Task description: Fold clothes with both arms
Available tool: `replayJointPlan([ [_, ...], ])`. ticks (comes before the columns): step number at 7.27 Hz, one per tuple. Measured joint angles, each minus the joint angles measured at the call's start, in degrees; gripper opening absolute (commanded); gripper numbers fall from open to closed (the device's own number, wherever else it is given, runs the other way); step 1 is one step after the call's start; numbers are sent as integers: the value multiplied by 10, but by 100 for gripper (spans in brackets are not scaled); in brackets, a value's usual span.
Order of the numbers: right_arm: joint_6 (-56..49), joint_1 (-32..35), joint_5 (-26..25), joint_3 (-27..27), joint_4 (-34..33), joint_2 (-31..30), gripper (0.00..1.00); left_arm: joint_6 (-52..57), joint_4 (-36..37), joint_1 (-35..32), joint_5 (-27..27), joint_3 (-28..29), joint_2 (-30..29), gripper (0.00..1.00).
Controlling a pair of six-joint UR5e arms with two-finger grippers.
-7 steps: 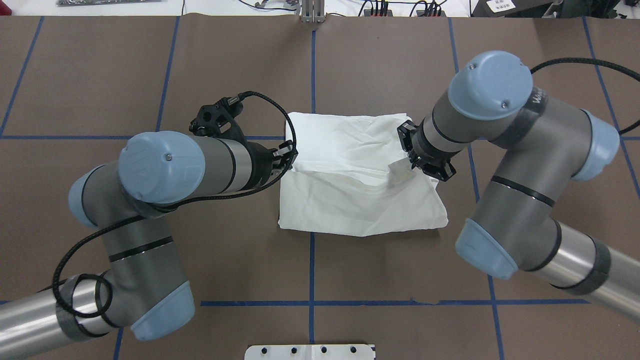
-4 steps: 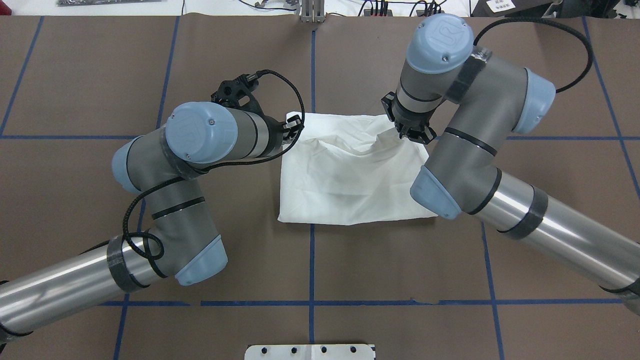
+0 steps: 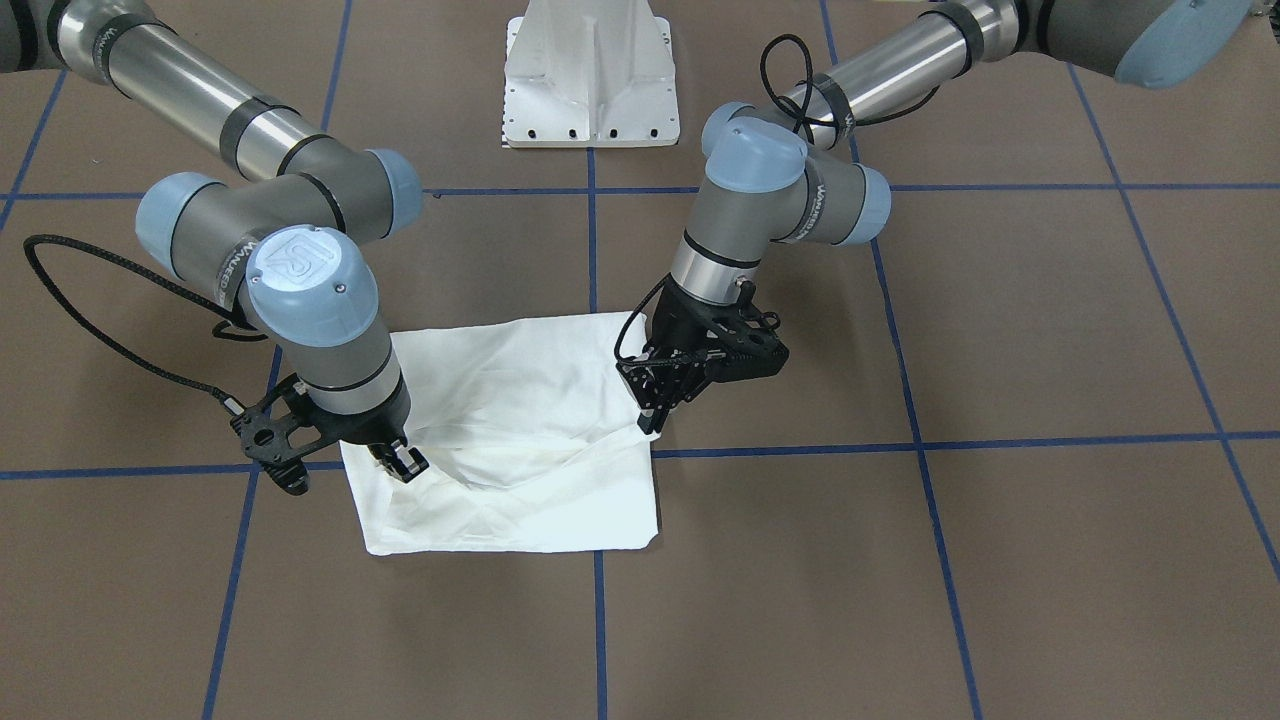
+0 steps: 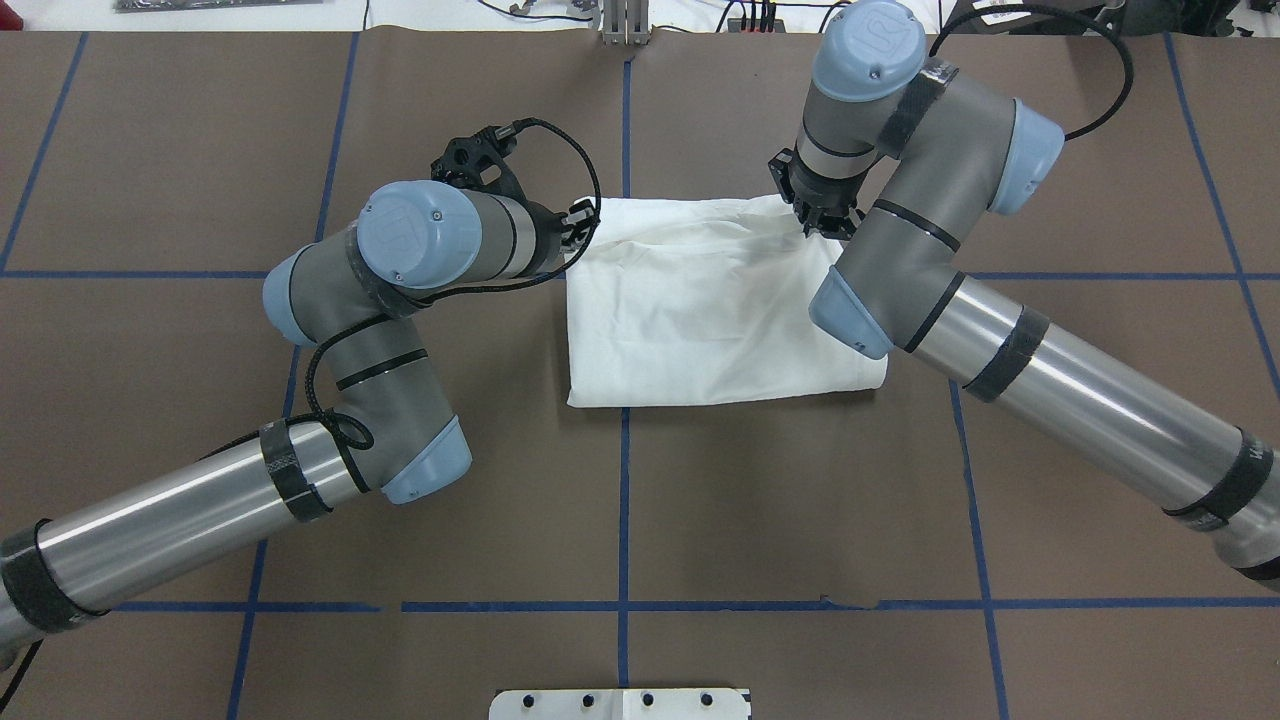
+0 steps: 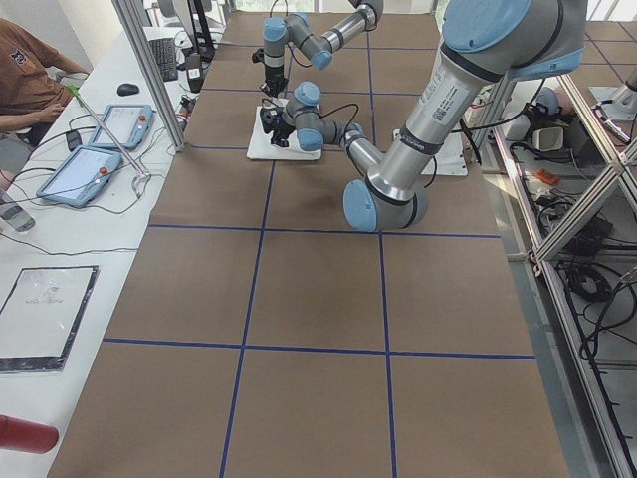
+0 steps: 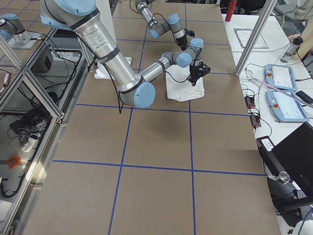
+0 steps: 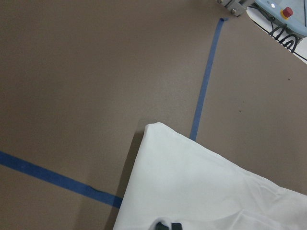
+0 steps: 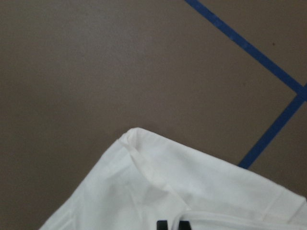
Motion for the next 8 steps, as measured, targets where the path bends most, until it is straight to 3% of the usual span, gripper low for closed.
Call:
replayJointPlan([
  [2, -84, 44, 27, -35, 19, 2, 100, 17, -21, -42, -8, 31, -2, 71],
  [4, -141, 66, 38, -39, 28, -7, 100, 51, -38, -64, -62, 20, 26, 71],
  [5, -183, 79, 51, -20, 42, -36, 100, 110, -43, -72, -92, -19, 68, 71],
  [8, -404, 165, 155, 120, 67, -222, 100, 306, -43, -137, -202, -153, 222, 72],
])
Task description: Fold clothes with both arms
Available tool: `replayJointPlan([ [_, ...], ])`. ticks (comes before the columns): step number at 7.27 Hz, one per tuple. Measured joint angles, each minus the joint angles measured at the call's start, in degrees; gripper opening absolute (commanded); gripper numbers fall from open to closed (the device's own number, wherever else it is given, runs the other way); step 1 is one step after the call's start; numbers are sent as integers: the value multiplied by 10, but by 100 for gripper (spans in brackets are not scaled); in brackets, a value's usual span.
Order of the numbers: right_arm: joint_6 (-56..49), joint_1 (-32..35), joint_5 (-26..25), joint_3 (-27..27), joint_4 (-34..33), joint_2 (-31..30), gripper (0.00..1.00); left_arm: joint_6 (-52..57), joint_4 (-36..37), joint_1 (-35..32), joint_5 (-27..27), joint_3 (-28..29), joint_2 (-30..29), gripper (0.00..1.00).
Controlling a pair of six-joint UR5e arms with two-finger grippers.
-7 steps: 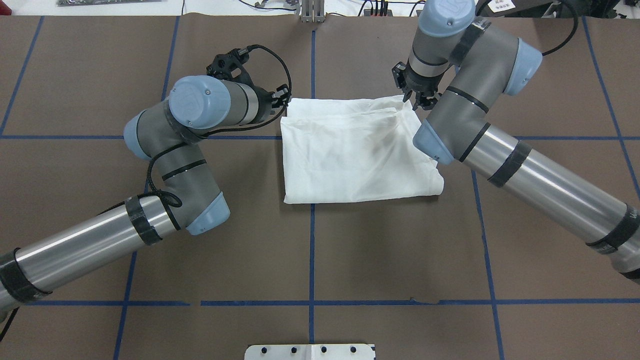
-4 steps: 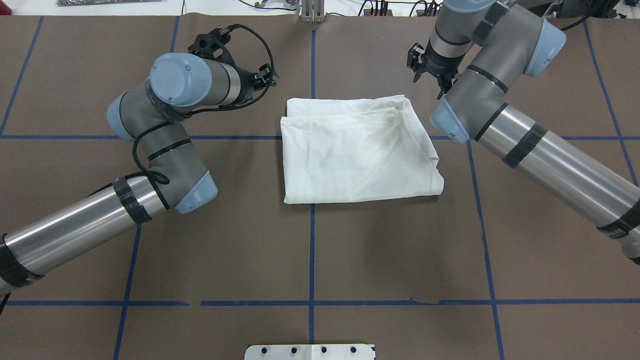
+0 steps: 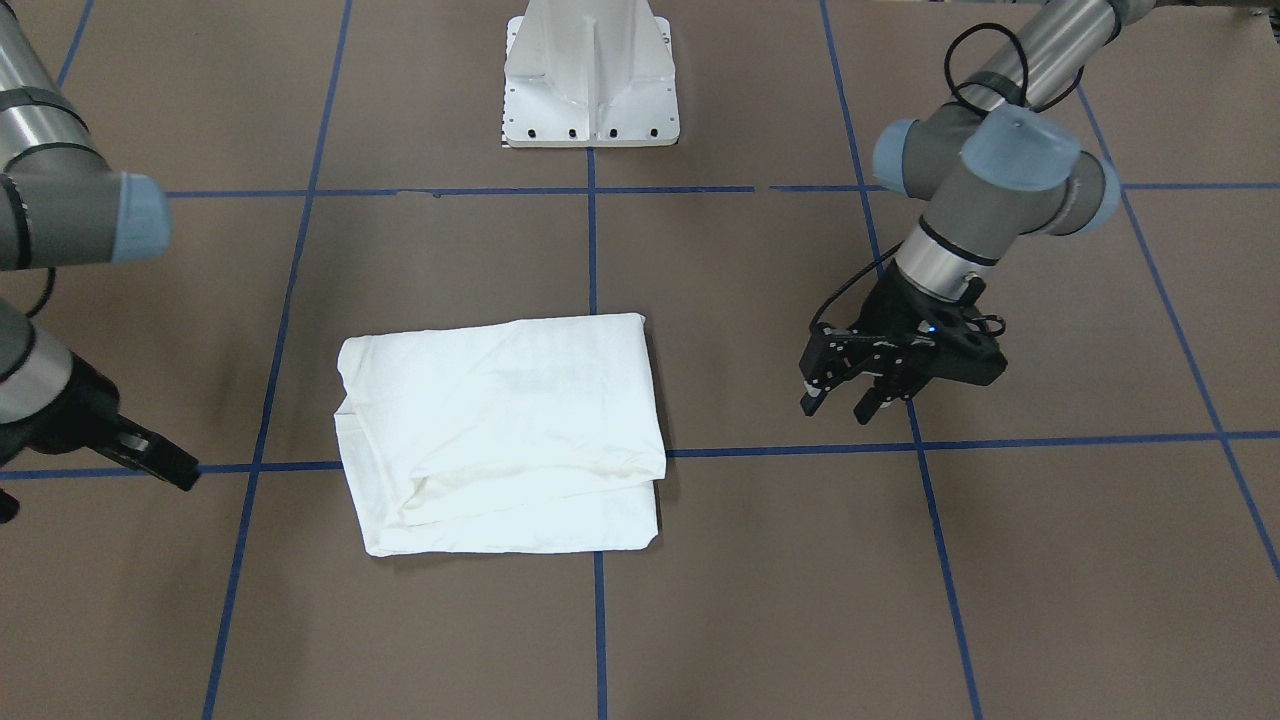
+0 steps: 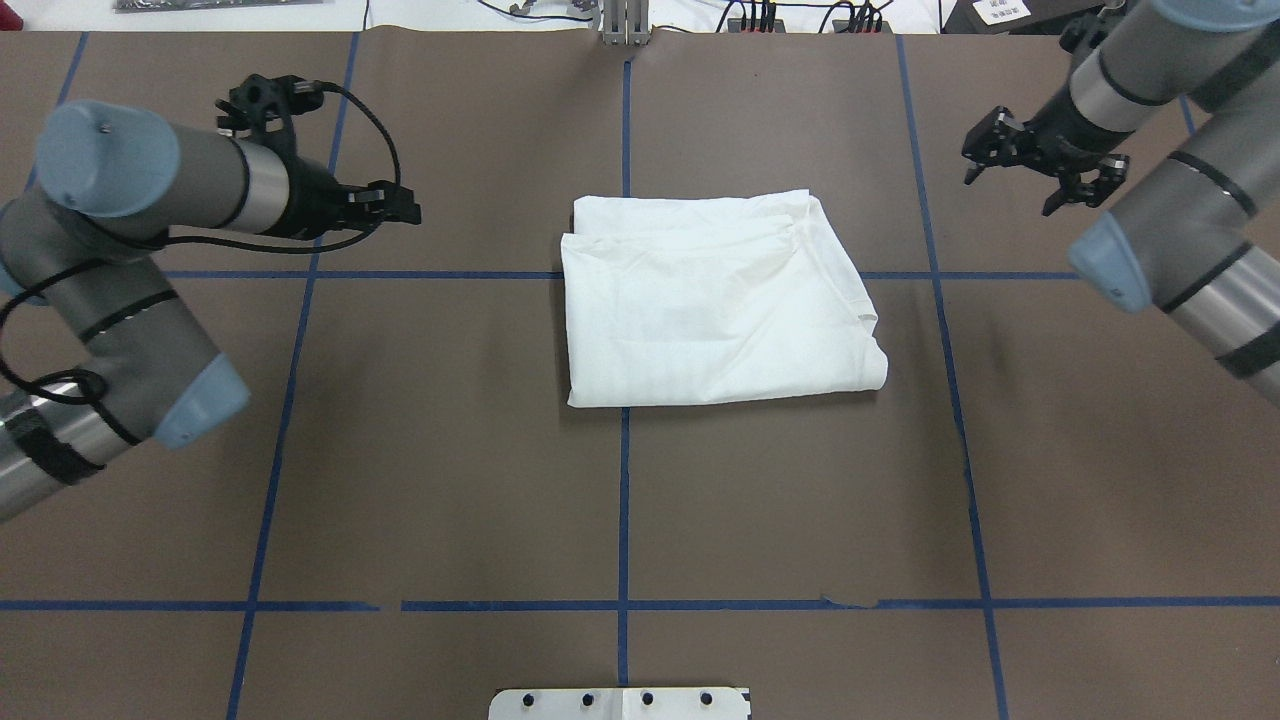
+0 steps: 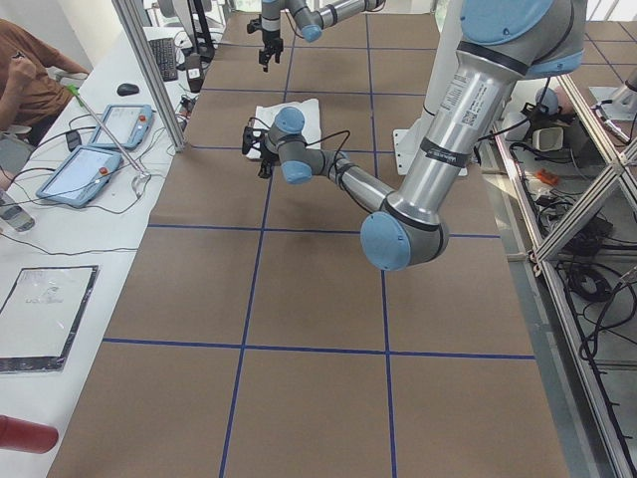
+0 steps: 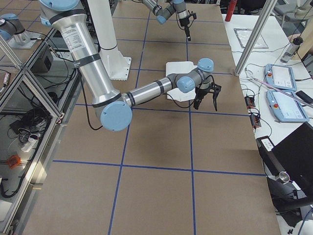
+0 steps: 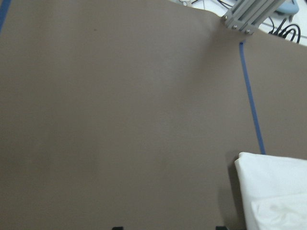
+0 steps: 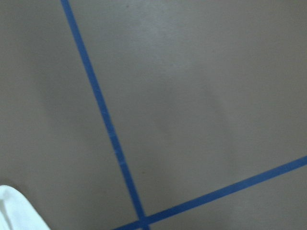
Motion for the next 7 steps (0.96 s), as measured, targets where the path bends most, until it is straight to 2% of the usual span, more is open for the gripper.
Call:
replayJointPlan([
  [1, -105, 40, 20, 27, -1, -56, 100, 86, 0, -43, -49, -40, 65, 73],
  [2, -223, 83, 29, 38, -3, -102, 100, 185, 0, -96, -96, -66, 128, 83],
  [3, -322, 120, 33, 43, -4, -140, 100, 278, 1, -146, -132, -76, 178, 99],
  [5, -455, 167, 34, 40, -23, -184, 100, 451, 8, -264, -192, -70, 270, 99],
  [7, -531, 185, 29, 39, -68, -192, 100, 510, 42, -335, -241, -72, 319, 99],
])
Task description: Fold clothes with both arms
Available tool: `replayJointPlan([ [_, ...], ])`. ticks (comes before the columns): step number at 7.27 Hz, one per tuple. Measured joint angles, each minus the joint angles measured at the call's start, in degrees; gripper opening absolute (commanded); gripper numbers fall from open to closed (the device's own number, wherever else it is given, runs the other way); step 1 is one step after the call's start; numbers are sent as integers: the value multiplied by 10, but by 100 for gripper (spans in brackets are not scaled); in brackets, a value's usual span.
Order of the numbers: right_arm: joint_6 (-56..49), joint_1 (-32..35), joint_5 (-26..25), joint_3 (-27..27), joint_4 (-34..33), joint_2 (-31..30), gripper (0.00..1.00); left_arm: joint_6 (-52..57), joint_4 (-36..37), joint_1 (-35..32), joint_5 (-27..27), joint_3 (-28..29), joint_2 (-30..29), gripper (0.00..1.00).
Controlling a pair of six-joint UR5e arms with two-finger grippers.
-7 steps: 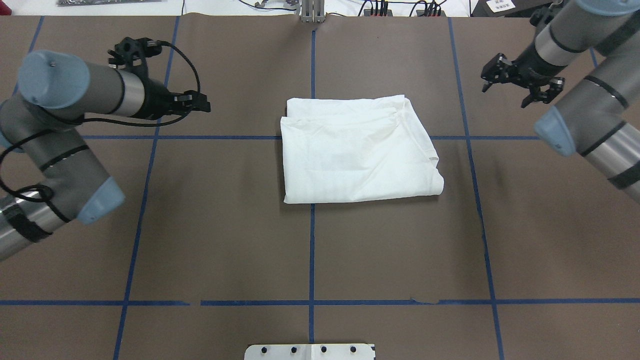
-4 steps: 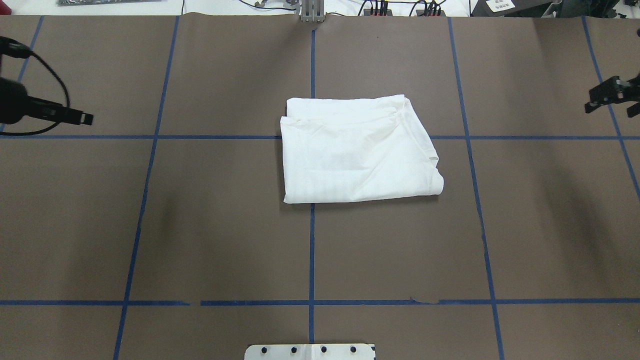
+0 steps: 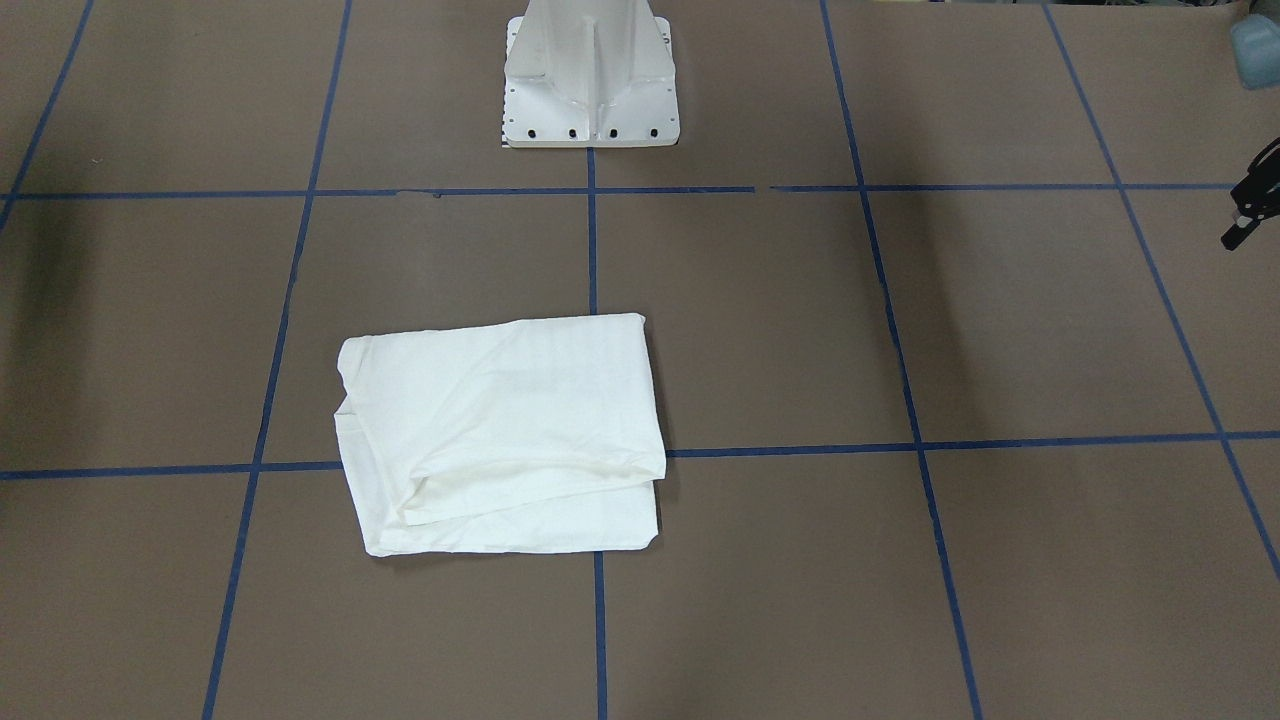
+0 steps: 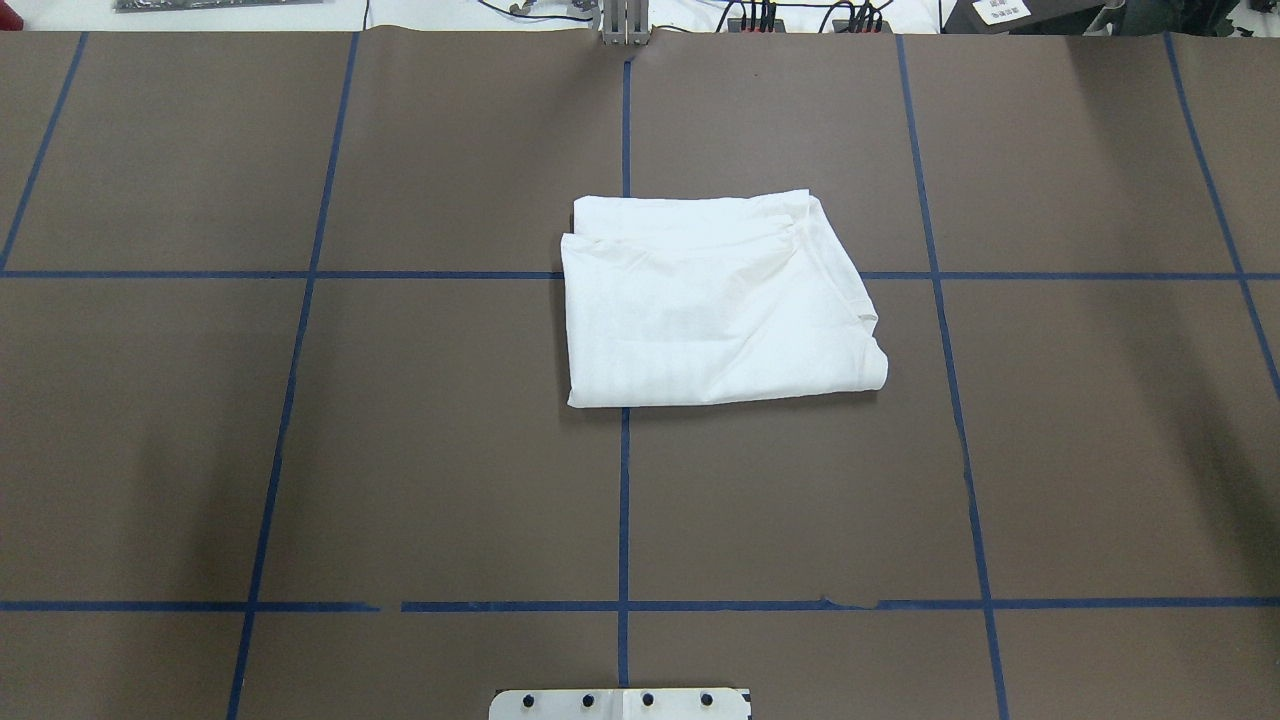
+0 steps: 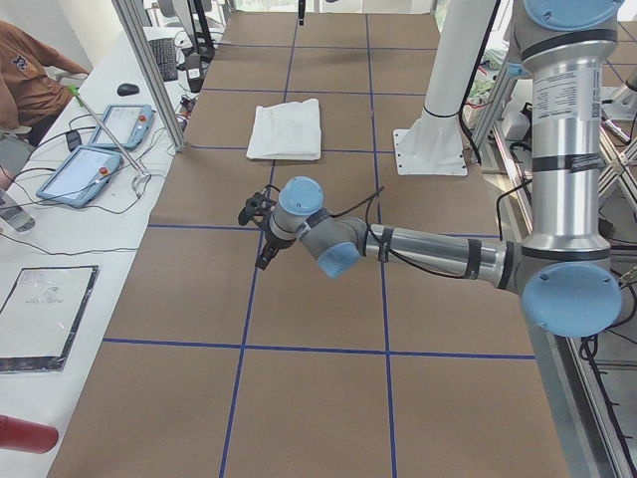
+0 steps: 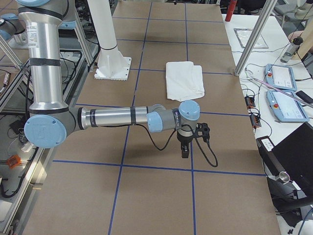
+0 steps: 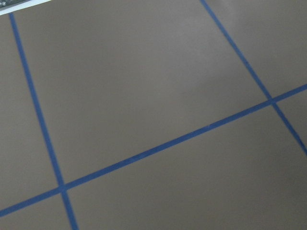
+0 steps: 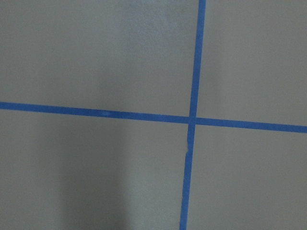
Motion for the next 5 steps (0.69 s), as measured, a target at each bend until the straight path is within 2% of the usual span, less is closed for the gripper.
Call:
replayJointPlan([
  [3, -23, 3, -2, 6, -10, -9, 100, 75, 34, -43, -9, -3, 5, 99],
  [5, -23, 8, -4, 16, -9, -19, 100, 113, 77, -53, 28, 1, 2, 99],
])
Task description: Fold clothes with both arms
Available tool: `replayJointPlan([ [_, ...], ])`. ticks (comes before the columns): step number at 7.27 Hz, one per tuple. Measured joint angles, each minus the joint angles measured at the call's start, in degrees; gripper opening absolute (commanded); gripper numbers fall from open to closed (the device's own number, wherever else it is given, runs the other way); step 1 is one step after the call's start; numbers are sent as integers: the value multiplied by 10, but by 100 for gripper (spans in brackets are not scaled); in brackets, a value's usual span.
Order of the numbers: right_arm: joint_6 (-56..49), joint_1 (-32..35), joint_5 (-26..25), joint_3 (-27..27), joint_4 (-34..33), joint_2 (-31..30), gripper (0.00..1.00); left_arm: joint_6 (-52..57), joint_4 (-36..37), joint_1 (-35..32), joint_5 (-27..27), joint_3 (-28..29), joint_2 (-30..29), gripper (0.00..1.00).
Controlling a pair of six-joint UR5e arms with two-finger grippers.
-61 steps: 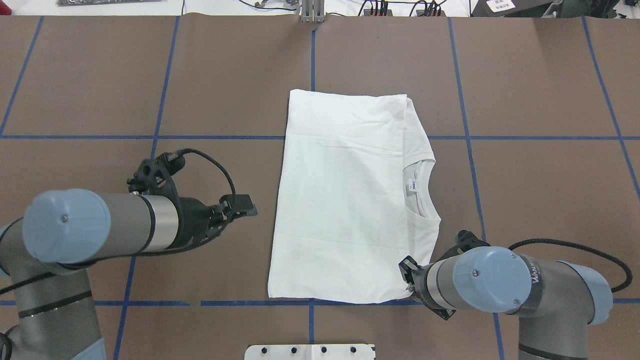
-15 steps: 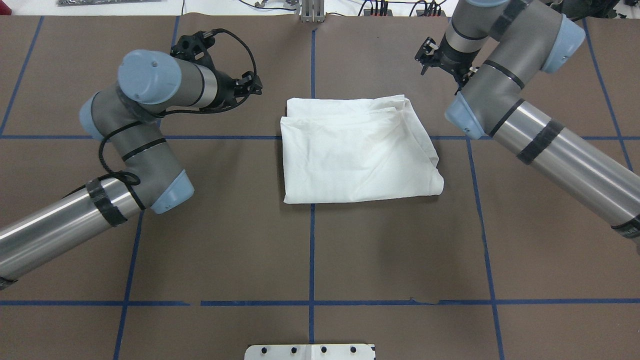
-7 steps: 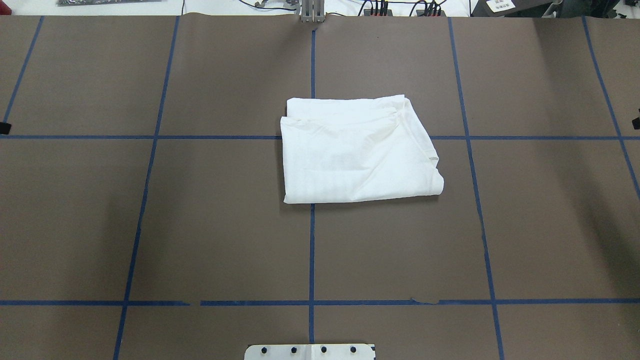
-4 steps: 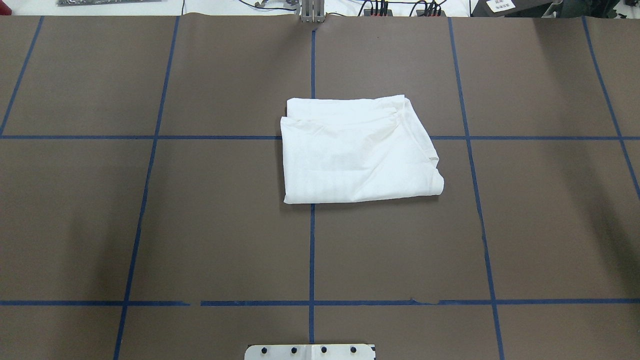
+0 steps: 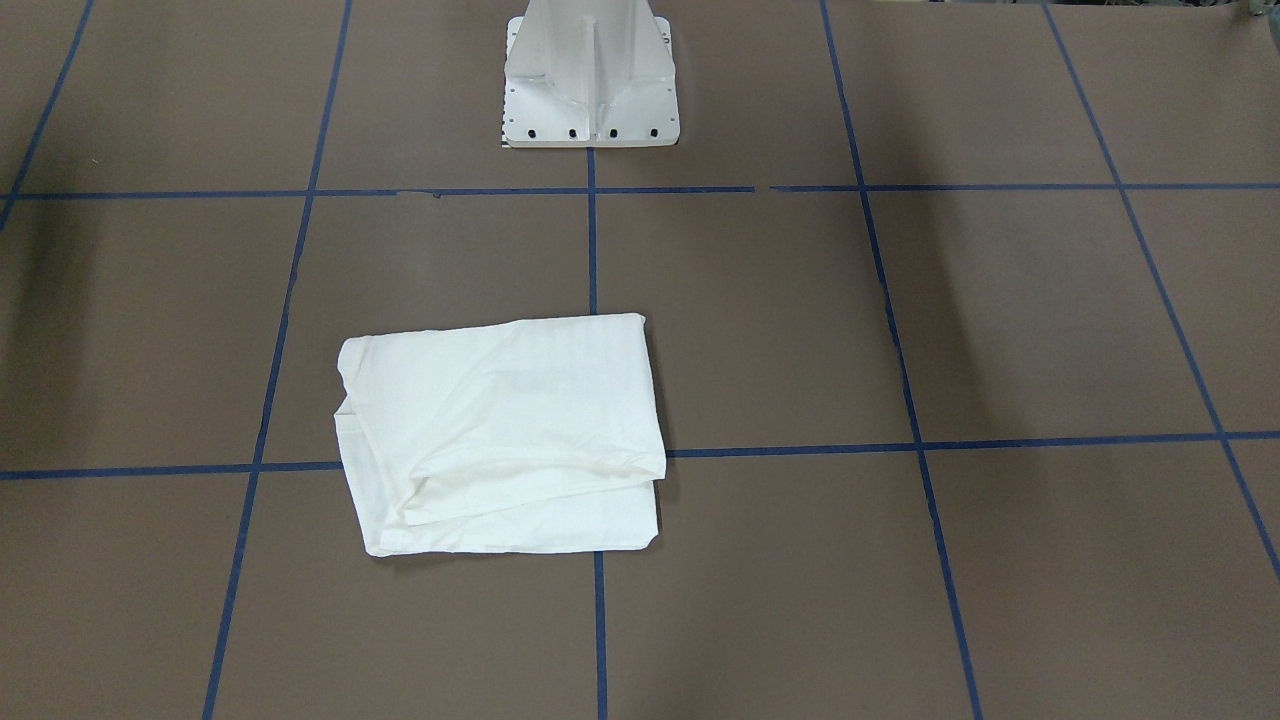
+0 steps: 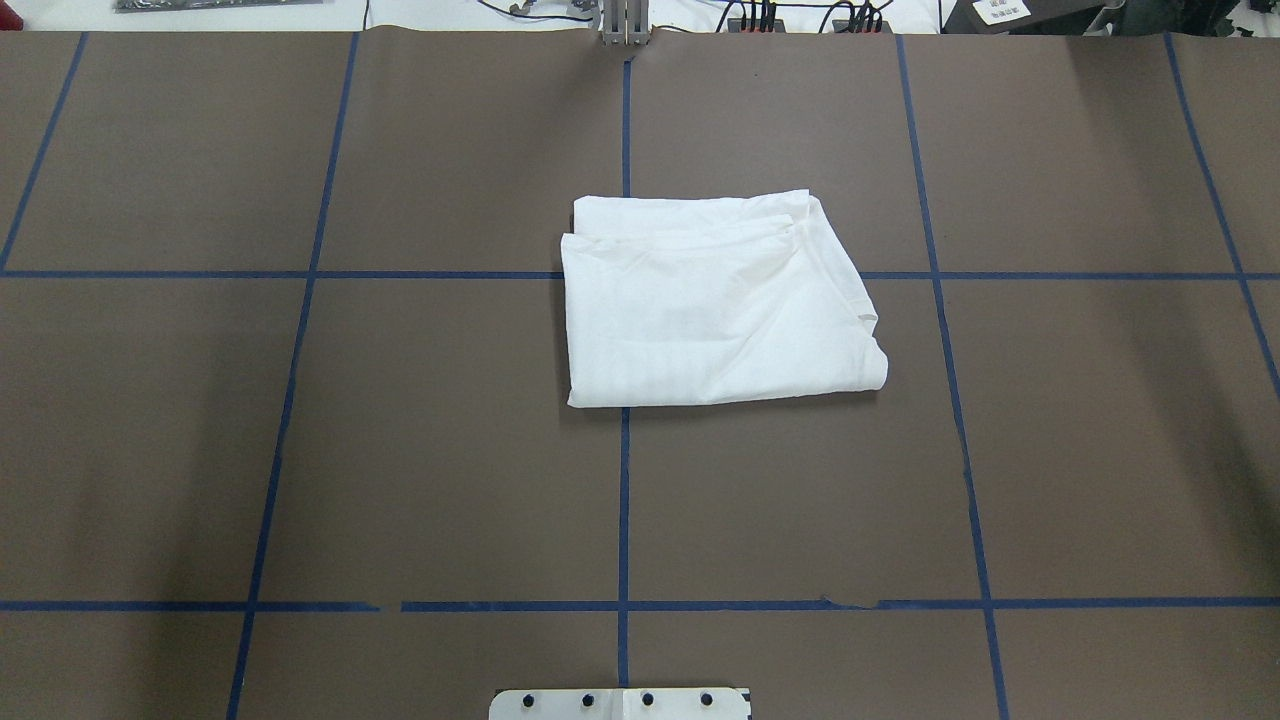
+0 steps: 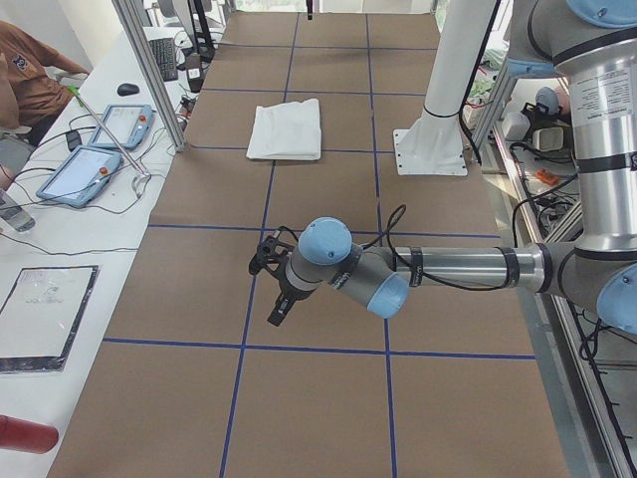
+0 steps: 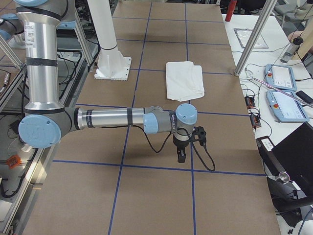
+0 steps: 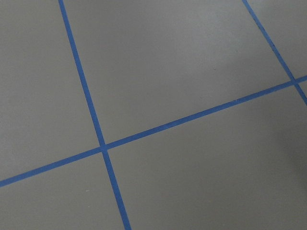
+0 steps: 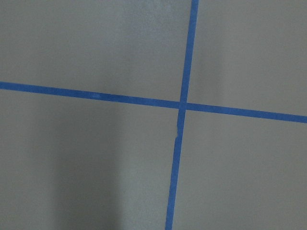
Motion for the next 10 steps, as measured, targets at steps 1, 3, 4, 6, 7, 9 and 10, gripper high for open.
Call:
replayJointPlan([
  [1, 0, 2, -2, 2, 0, -8, 100, 10, 35, -6, 21, -2, -7, 99],
  [3, 5, 1, -6, 0, 1, -13, 100, 16, 93, -31, 32, -20, -18, 99],
  [4, 7, 1, -5, -2, 3, -11, 100, 14, 122, -38, 25, -42, -17, 99],
  [6, 9, 0, -4, -5, 6, -10, 100, 7, 184, -40, 10, -74, -18, 99],
  [7, 10, 0, -3, -4, 7, -10, 100, 6, 194, -40, 8, -77, -20, 99],
  [9, 10, 1, 11, -1, 4, -10, 100, 5, 198, -37, 11, -79, -30, 99],
  [10, 10, 2, 20, 0, 2, -8, 100, 6, 198, -37, 11, -78, -32, 99],
])
